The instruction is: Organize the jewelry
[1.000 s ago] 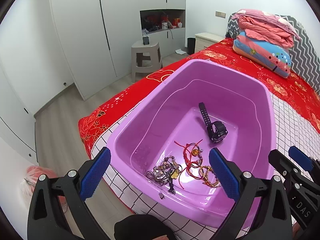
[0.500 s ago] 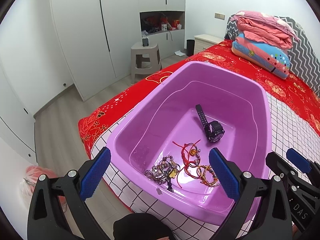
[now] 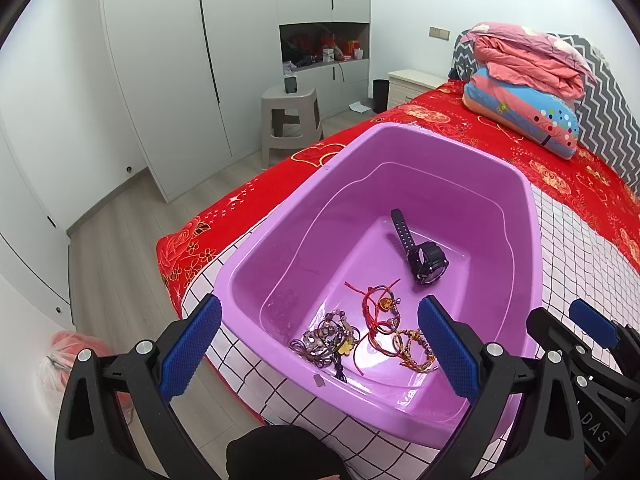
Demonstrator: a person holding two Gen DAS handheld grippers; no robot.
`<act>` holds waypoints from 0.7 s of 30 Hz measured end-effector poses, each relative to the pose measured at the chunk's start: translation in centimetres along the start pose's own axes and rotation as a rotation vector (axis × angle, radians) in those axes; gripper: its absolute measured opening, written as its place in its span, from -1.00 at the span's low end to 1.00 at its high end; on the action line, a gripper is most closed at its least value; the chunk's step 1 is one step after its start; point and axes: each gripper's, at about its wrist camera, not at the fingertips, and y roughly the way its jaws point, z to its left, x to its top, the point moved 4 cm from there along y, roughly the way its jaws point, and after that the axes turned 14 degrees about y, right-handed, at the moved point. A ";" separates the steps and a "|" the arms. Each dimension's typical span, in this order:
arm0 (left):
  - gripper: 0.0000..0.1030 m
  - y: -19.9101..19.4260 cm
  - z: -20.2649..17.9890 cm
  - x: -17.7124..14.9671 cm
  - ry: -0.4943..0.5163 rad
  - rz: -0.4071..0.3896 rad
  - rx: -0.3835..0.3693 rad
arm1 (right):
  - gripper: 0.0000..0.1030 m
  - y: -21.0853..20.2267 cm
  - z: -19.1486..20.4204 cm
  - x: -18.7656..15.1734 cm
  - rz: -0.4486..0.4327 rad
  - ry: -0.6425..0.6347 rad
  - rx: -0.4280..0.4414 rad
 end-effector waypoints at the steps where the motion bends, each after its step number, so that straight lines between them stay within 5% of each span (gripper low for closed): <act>1: 0.88 -0.1 0.0 0.0 0.001 -0.001 0.002 | 0.24 0.0 0.0 0.0 0.000 0.000 -0.001; 21: 0.88 0.0 0.2 0.1 0.003 -0.008 0.008 | 0.24 0.1 -0.2 0.1 0.002 -0.001 0.000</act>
